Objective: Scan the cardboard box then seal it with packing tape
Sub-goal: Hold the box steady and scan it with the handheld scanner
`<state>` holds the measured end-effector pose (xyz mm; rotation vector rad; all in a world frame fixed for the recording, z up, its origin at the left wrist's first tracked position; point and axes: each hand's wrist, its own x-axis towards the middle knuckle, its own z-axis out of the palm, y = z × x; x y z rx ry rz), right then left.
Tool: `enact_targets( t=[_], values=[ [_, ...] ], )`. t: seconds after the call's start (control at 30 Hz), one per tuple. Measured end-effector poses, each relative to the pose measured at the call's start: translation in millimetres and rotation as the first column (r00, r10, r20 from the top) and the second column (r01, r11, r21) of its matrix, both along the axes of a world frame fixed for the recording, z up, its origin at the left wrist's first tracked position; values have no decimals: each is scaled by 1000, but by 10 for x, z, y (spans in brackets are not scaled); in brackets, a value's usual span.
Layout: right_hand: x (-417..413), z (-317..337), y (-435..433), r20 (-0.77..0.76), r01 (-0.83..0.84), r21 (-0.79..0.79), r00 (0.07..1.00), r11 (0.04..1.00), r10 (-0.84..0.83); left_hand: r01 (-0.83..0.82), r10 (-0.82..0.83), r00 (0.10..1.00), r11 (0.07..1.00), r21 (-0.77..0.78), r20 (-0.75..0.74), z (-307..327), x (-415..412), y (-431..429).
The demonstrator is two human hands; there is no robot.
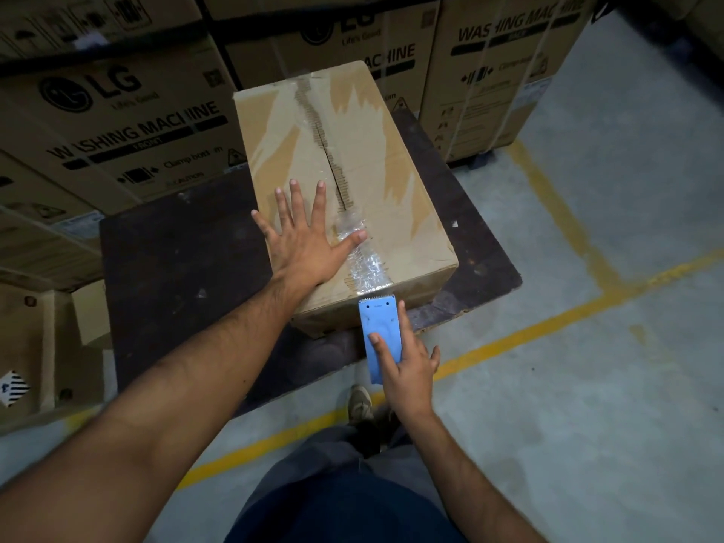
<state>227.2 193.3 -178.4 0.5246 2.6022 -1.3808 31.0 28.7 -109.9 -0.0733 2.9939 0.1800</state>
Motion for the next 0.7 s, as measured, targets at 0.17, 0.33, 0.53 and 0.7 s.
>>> enact_targets(
  t=[0.17, 0.33, 0.53, 0.7],
  values=[
    [-1, 76, 101, -3, -37, -5, 999, 999, 37, -7, 7, 1000, 1000, 1, -1, -25, 2, -6],
    [16, 126, 141, 2, -85, 34, 996, 996, 85, -4, 4, 1000, 1000, -5, 4, -7, 5, -7],
    [77, 214, 208, -32, -117, 141, 992, 983, 123, -14, 14, 1000, 1000, -19, -1, 5, 10, 14],
    [78, 301, 237, 10, -128, 124, 992, 984, 128, -18, 18, 1000, 1000, -25, -16, 8, 11, 15]
  ],
)
